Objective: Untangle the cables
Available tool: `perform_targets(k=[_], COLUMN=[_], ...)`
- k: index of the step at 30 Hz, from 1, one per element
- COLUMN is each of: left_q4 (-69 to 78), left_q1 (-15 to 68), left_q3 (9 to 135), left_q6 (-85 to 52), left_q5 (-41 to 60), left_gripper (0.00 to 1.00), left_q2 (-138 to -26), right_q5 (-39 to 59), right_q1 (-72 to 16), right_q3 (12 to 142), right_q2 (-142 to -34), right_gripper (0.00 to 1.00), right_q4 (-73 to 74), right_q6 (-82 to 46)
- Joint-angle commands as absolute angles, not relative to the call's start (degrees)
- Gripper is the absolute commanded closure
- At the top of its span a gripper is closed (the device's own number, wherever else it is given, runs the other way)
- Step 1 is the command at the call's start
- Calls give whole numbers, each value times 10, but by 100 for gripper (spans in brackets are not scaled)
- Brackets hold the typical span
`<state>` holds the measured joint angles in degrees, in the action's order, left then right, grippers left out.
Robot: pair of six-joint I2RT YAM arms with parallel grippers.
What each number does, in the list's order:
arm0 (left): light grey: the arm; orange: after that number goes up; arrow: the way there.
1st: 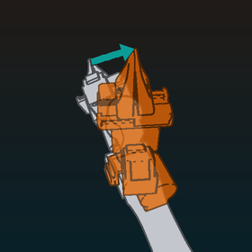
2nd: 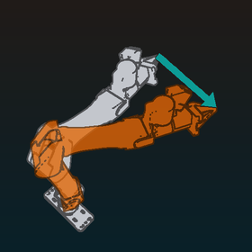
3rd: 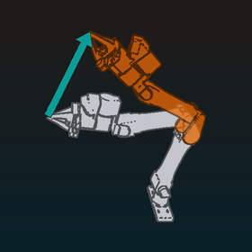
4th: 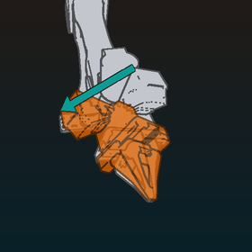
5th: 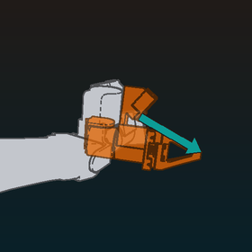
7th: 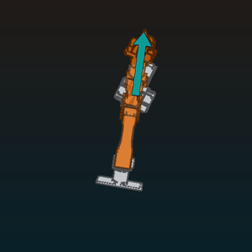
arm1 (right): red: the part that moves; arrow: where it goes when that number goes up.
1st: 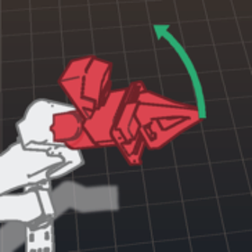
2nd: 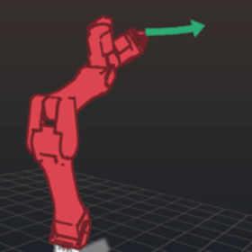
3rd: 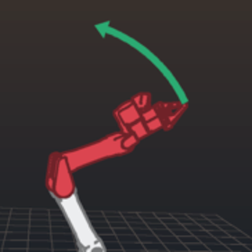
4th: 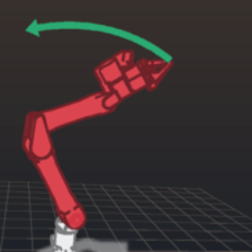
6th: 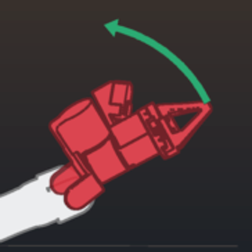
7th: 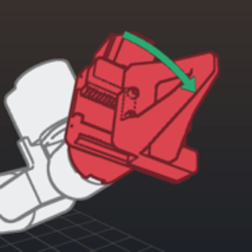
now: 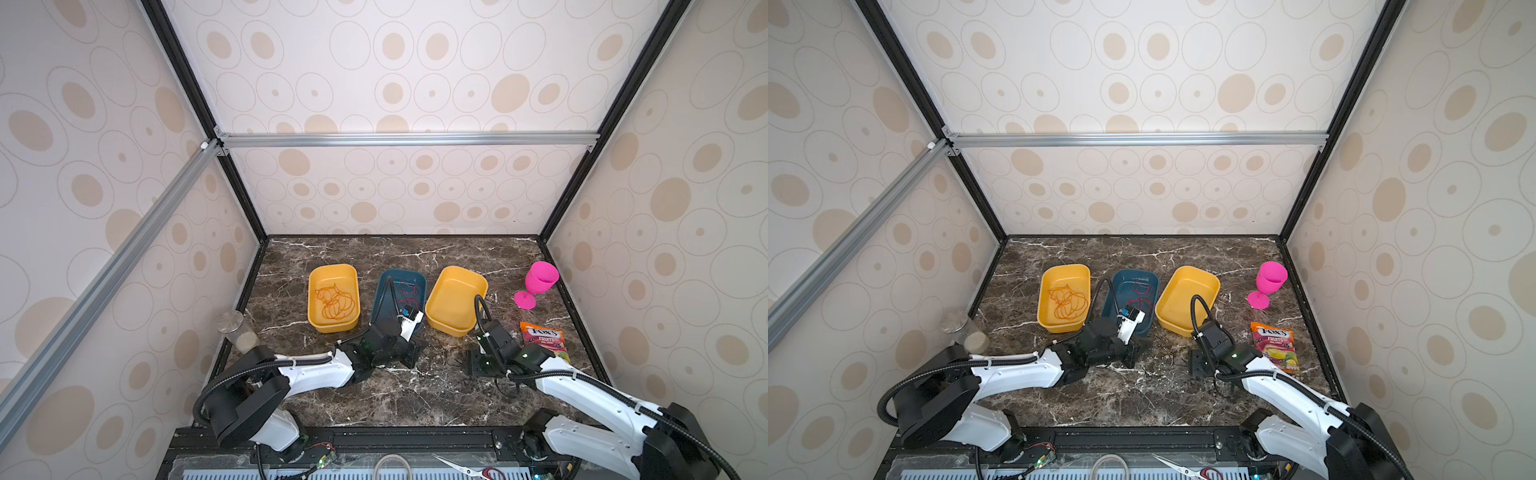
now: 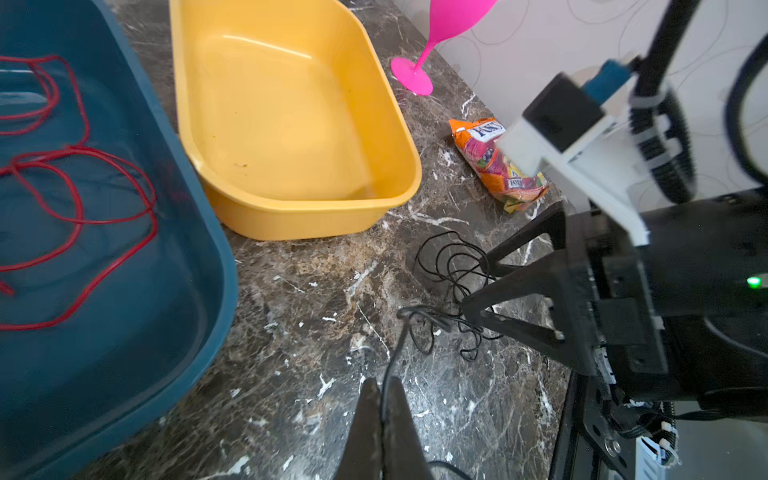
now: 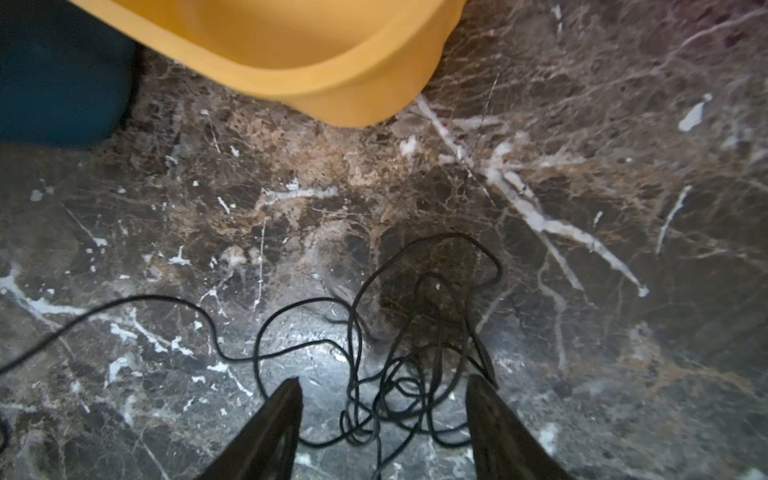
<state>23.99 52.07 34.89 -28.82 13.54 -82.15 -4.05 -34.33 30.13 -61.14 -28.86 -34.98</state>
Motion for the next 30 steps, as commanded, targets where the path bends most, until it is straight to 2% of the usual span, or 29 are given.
perform_targets(k=[1, 5, 10, 14, 17, 25, 30], left_q4=[211, 193, 136, 90, 60, -20, -50], left_q1=[511, 487, 460, 432, 413, 358, 328], left_q3=[336, 322, 324, 326, 330, 342, 345], left_q6=[-299, -308, -301, -295, -293, -302, -312], left_q5=[100, 90, 70, 48, 33, -26, -50], left_gripper=[100, 100, 100, 100, 100, 100, 100], left_q2=[-776, -714, -647, -596, -561, -505, -482], right_q5=[-36, -33, -33, -37, -40, -12, 45], right_q1=[-336, -325, -313, -306, -301, -277, -241], right_q3=[291, 282, 271, 266, 264, 257, 250], right_q2=[-633, -650, -662, -654, -639, -566, -534], right_gripper=[35, 39, 52, 73, 83, 88, 84], right_q4=[-270, -249, -235, -236, -243, -255, -255], right_q6=[-366, -376, -383, -388, -387, -381, -374])
